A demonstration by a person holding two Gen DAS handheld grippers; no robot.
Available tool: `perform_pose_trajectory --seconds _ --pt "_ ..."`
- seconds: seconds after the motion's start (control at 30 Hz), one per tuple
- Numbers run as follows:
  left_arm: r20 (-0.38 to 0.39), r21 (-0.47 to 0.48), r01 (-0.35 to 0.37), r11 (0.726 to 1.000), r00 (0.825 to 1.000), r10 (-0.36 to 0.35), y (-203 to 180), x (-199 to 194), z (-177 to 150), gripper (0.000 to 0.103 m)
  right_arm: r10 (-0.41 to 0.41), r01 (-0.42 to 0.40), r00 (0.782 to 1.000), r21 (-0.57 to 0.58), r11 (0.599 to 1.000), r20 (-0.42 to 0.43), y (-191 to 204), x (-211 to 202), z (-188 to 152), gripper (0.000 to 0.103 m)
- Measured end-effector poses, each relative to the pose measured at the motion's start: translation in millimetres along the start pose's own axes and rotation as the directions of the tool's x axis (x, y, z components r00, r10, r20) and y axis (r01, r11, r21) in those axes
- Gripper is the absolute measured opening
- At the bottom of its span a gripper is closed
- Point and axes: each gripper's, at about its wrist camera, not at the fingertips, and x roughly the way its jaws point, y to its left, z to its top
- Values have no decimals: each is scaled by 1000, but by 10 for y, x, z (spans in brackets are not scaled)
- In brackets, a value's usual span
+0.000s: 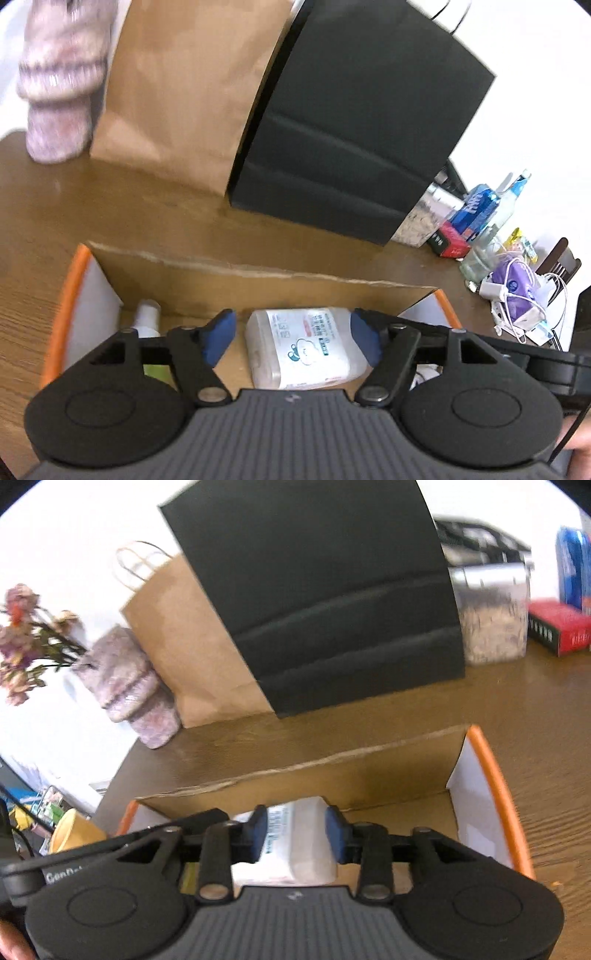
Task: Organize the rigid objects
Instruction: 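Carry the container into the cardboard box and open the left tool, then lift both tools out of the box back toward the table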
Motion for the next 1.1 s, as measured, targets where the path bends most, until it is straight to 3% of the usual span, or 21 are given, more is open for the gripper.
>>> perform_pose_trajectory --seconds 0.23,0.3,0.4,0.43,0.47,0.5,0.53,0.63,0.7,0.77,1.1 --pt "128 144 -42 989 992 24 -360 -956 -43 81 -49 68 991 -150 986 125 353 -915 6 45" --pt "202 200 -87 976 978 45 -482 -1296 -145 86 -49 83 983 -190 978 177 439 -1225 -56 52" --pt "348 211 -156 965 934 75 -563 -1770 -364 92 -55 122 963 -248 961 263 549 -1646 -218 59" --pt "393 197 -169 966 916 81 -563 -1900 -447 96 -54 141 951 -270 952 304 577 -1781 -302 61" --pt "437 176 -171 969 896 79 -558 -2018 -547 101 -50 163 933 -293 942 357 617 -1915 -415 71" --pt "483 156 -171 973 873 76 -554 -2137 -665 101 -42 193 905 -321 927 423 661 -2051 -559 81" --pt "510 148 -177 973 857 78 -548 -2213 -743 101 -30 217 879 -344 914 475 685 -2149 -681 84" --pt "586 153 -218 964 806 89 -594 -2407 -1013 102 11 304 793 -411 859 609 746 -2391 -1074 86" --pt "608 168 -242 956 788 93 -626 -2503 -1176 102 12 346 766 -428 835 642 757 -2484 -1265 86" --pt "611 177 -250 952 787 93 -649 -2570 -1285 102 15 346 753 -415 841 658 727 -2553 -1401 86" --pt "621 226 -238 945 782 49 -719 -2932 -1624 103 -19 332 743 -344 878 668 639 -2823 -1729 86"
